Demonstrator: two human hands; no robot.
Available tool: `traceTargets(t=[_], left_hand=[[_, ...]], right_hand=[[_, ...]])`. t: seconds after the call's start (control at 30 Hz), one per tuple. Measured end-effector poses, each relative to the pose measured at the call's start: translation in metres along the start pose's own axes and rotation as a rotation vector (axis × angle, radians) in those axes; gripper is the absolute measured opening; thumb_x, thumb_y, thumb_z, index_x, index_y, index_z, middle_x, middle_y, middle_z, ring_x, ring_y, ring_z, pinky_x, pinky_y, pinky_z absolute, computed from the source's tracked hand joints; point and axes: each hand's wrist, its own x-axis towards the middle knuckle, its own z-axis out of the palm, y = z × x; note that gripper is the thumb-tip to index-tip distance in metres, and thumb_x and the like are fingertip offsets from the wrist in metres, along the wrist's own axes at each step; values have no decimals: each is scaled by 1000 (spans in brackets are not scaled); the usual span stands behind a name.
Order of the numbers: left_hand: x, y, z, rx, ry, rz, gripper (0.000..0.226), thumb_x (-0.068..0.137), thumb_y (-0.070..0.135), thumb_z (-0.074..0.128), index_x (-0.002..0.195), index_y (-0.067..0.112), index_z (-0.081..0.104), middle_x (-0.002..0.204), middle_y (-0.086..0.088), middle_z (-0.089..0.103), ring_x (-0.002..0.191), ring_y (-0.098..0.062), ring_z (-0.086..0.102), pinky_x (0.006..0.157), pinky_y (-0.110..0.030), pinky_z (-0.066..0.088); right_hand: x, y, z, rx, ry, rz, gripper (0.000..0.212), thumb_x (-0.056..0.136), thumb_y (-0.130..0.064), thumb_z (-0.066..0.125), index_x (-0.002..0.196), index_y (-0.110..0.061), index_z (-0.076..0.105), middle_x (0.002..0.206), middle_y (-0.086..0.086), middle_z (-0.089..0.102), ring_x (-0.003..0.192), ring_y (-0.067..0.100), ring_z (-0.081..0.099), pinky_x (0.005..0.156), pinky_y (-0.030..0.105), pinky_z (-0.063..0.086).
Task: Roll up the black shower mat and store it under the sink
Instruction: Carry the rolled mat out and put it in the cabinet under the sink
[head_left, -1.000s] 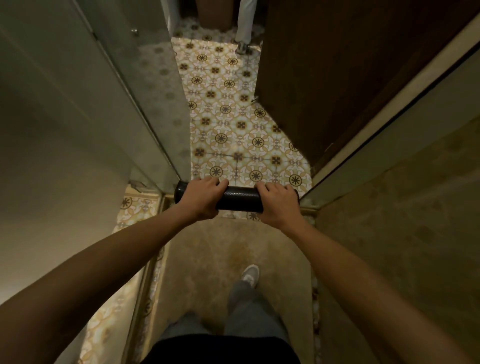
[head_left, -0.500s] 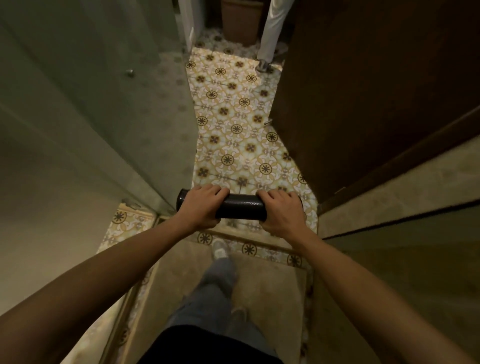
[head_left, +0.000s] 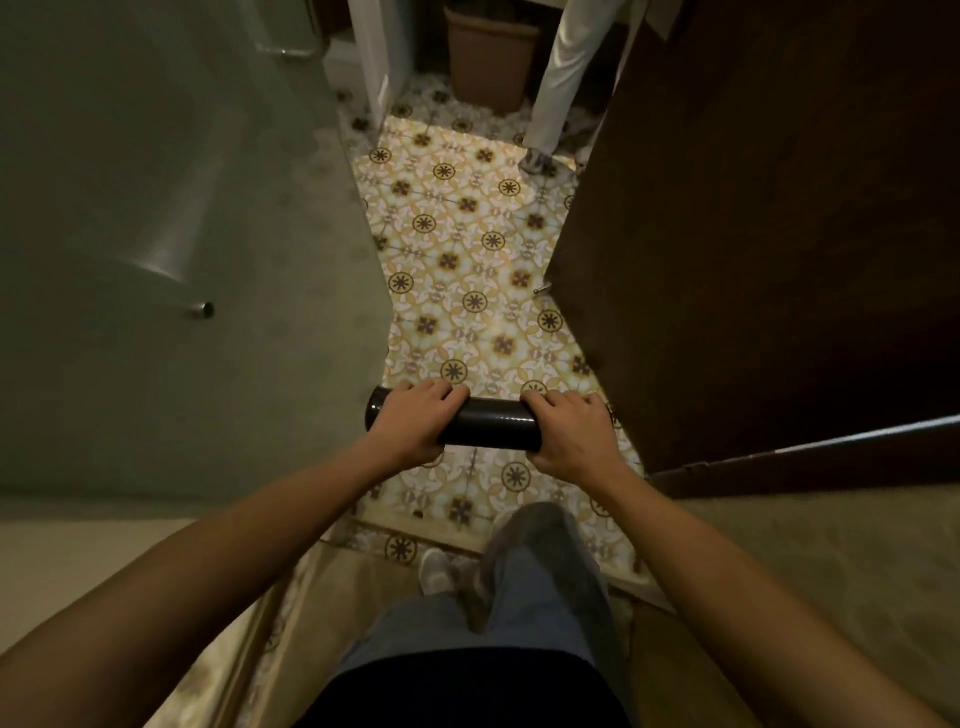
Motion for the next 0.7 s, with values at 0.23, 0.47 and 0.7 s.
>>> traceTargets(t=[0.23,0.47,0.7], left_hand=[[107,-37,-16,-50,-62,-55,64,68,28,72,124,19,43,112,-4,58,99,-28,58,78,-42,46],[251,-87,-52,-51,-94,-125,60,71,28,70,122,21,41,111,-4,58,98,-28,58,80,-42,45],[350,-138,-97,-73,-42,-190,60,72,26,70,125,21,42,110,-3,57,101,-28,55,81,-43,45]], right_hand=[[115,67,-7,-15,-43,-100,59,67,-44,68,121,-28,47,105,0,65,96,27,62,84,43,46],[255,144,-23,16,-94,-112,58,64,-41,71,116,-26,49,103,-1,65,94,27,62,76,39,44],[376,200,-64,-28,-95,-163,60,65,-44,71,117,-28,47,104,-2,65,96,26,62,80,41,44]])
